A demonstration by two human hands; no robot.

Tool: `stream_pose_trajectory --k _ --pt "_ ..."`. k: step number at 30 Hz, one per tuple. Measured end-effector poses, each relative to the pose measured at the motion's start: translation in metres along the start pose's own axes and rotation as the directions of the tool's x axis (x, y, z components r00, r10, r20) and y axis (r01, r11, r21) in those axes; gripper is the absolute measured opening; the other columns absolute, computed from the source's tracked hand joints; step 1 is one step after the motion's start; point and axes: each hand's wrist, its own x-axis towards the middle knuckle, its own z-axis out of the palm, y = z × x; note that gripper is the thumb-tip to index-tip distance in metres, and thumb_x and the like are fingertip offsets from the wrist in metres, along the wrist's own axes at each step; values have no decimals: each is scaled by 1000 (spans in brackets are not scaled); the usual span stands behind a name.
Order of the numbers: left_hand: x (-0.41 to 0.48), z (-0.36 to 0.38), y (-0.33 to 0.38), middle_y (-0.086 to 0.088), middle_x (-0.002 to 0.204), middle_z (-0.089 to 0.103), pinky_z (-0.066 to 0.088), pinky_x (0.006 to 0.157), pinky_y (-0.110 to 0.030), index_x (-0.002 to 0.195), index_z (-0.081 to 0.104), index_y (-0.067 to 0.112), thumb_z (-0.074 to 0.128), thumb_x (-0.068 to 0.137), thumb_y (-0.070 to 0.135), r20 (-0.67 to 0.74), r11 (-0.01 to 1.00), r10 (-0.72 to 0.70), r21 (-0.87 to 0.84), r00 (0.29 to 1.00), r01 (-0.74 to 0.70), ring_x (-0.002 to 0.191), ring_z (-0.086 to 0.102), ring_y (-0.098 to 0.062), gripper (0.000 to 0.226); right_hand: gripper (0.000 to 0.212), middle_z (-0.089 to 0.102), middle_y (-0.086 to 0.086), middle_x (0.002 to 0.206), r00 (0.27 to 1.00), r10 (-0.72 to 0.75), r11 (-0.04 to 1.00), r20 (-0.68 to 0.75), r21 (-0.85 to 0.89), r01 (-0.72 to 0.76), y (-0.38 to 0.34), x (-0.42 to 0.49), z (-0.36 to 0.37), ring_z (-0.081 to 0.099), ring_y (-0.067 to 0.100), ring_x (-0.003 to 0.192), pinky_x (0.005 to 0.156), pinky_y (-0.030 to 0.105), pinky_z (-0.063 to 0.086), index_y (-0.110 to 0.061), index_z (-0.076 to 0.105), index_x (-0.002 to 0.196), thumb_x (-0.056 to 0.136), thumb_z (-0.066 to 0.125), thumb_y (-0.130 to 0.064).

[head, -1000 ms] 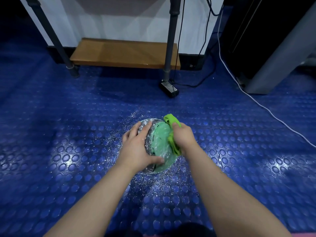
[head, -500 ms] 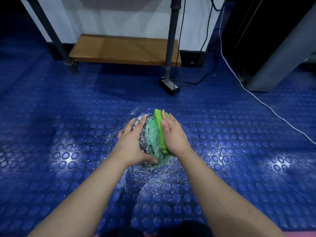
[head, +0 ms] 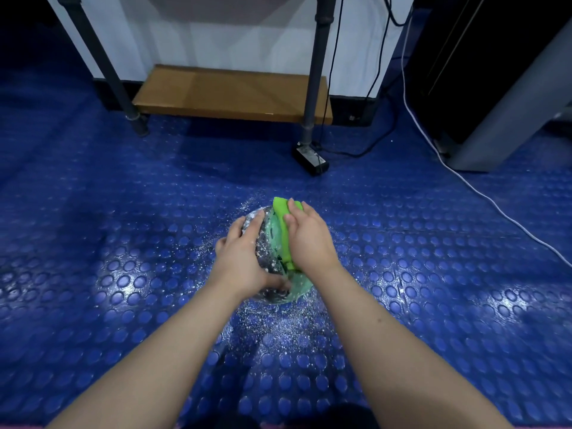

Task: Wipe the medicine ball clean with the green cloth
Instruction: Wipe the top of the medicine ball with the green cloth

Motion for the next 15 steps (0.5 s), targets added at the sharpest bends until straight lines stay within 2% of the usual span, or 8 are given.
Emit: stream_pose_trajectory --k 3,6,7,9,11,15 --pt "2 -1 0 7 161 6 26 114 -41 153 8 44 95 42 46 -1 1000 -13 -13 1000 13 141 19 -33 140 47 27 13 154 995 60 997 74 -50 -56 -3 15 -4 19 23 144 115 30 14 -16 30 148 103 26 -31" --pt "5 1 0 5 161 8 27 113 -42 153 7 43 94 47 42 3 1000 21 20 1000 -21 143 20 -32 136 55 18 9 158 996 -80 959 31 -271 85 2 -5 13 10 29 146 119 42 12 -32 20 149 98 13 -49" --pt "5 2 0 6 161 8 27 112 -42 153 7 43 93 48 41 0 999 35 27 999 -35 143 20 -32 135 59 19 6 157 990 -143 946 1 -293 137 6 -13 18 10 29 146 119 44 13 -35 20 148 93 8 -54" --pt "4 5 0 8 159 10 27 112 -44 153 9 43 93 45 46 -1 998 53 40 999 -53 140 20 -32 137 57 24 3 156 984 -174 960 -34 -228 162 16 -16 20 13 26 145 118 45 16 -36 24 147 94 13 -54" --pt "3 6 -1 9 158 12 29 113 -45 152 10 44 92 40 52 -10 995 74 66 997 -73 139 22 -32 140 48 26 4 155 993 -102 989 -63 -112 95 20 -10 18 16 25 144 118 42 17 -33 29 147 100 25 -43" --pt "-2 6 -2 13 157 11 35 110 -47 151 8 48 93 41 51 -20 997 54 48 998 -53 137 21 -31 139 43 36 5 151 992 53 997 -118 54 -47 12 -3 11 26 22 141 116 36 21 -22 40 143 102 31 -33"
